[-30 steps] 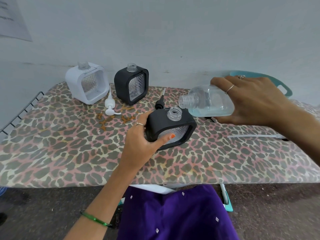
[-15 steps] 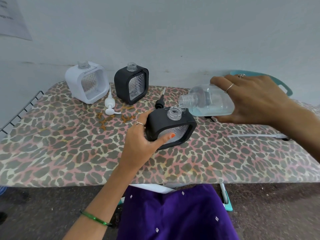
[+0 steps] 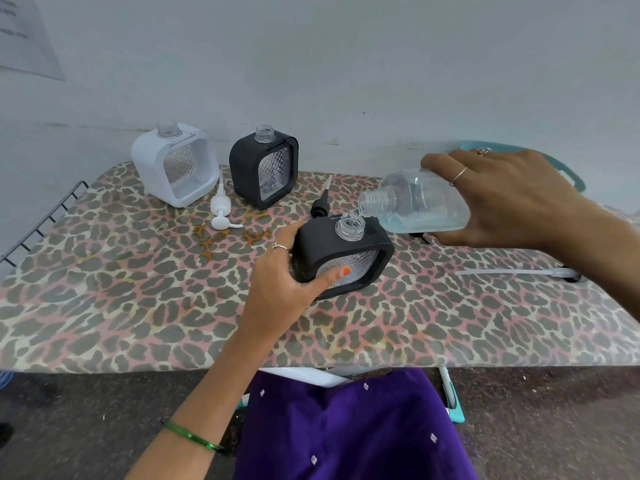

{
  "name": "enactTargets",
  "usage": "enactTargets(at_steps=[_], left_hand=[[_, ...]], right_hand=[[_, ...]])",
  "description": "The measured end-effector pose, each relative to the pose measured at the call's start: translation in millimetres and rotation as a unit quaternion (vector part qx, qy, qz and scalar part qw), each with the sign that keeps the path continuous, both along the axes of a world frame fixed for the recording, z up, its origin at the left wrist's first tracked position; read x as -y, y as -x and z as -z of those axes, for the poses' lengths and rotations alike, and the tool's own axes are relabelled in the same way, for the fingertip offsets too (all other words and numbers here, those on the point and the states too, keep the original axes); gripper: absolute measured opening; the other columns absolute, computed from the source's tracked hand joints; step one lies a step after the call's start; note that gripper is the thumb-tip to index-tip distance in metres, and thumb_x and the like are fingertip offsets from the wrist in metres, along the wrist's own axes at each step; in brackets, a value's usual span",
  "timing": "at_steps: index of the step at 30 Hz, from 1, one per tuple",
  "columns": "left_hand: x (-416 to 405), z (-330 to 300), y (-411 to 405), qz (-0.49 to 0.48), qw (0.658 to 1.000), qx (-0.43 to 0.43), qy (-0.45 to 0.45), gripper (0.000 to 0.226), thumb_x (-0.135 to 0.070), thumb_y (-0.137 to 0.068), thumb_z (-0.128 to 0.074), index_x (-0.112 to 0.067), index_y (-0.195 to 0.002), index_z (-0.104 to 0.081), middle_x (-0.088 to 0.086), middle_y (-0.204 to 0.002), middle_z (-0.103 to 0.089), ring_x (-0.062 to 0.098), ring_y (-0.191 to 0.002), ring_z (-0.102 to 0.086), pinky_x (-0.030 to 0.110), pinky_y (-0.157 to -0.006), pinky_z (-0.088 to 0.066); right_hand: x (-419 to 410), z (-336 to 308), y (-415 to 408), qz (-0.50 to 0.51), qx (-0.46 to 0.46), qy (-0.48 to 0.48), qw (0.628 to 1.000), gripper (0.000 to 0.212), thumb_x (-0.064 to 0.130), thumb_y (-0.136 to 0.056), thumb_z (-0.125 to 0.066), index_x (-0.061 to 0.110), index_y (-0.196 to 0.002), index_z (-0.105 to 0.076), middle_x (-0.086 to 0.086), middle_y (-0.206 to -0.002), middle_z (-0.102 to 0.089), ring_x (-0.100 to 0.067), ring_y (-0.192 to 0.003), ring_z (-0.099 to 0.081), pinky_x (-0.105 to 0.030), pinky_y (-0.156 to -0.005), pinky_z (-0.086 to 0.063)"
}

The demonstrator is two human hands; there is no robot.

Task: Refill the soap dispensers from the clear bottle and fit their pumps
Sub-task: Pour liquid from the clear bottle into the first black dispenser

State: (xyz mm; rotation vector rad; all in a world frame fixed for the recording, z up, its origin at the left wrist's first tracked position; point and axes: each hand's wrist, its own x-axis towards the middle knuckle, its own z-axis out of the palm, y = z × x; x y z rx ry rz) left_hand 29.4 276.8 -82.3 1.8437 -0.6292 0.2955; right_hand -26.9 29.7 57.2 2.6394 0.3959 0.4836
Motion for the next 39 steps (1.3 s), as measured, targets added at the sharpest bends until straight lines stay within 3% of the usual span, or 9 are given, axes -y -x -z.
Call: enactTargets(at_steps=[14, 39], left_hand=[[-0.5, -1.6, 1.0, 0.002, 1.000, 0.003, -0.001, 0.069, -0.043, -0.069, -0.074, -0.006, -0.123, -0.053, -0.026, -0.099, -0.052, -0.023, -0.089, -0.052, -0.002, -0.071, -0.040], [-0.8, -0.4, 0.7, -0.005, 1.000, 0.015, -0.001, 0.069, -0.043, -0.068, -0.076, -0.008, -0.122, -0.053, -0.022, -0.096, -0.055, -0.020, -0.088, -0.054, 0.000, -0.071, -0.041]], right_hand=[[-2.1, -2.0, 1.4, -0.001, -0.003, -0.002, 1.000, 0.083, 0.059, -0.061, -0.076, 0.018, -0.122, -0.037, -0.011, -0.091, -0.066, -0.033, -0.069, -0.065, -0.027, -0.048, -0.038], [-1.6, -3.2, 1.2, 0.000, -0.006, 0.006, 1.000, 0.082, 0.061, -0.063, -0.074, 0.019, -0.123, -0.037, -0.010, -0.093, -0.067, -0.034, -0.070, -0.065, -0.029, -0.048, -0.041]])
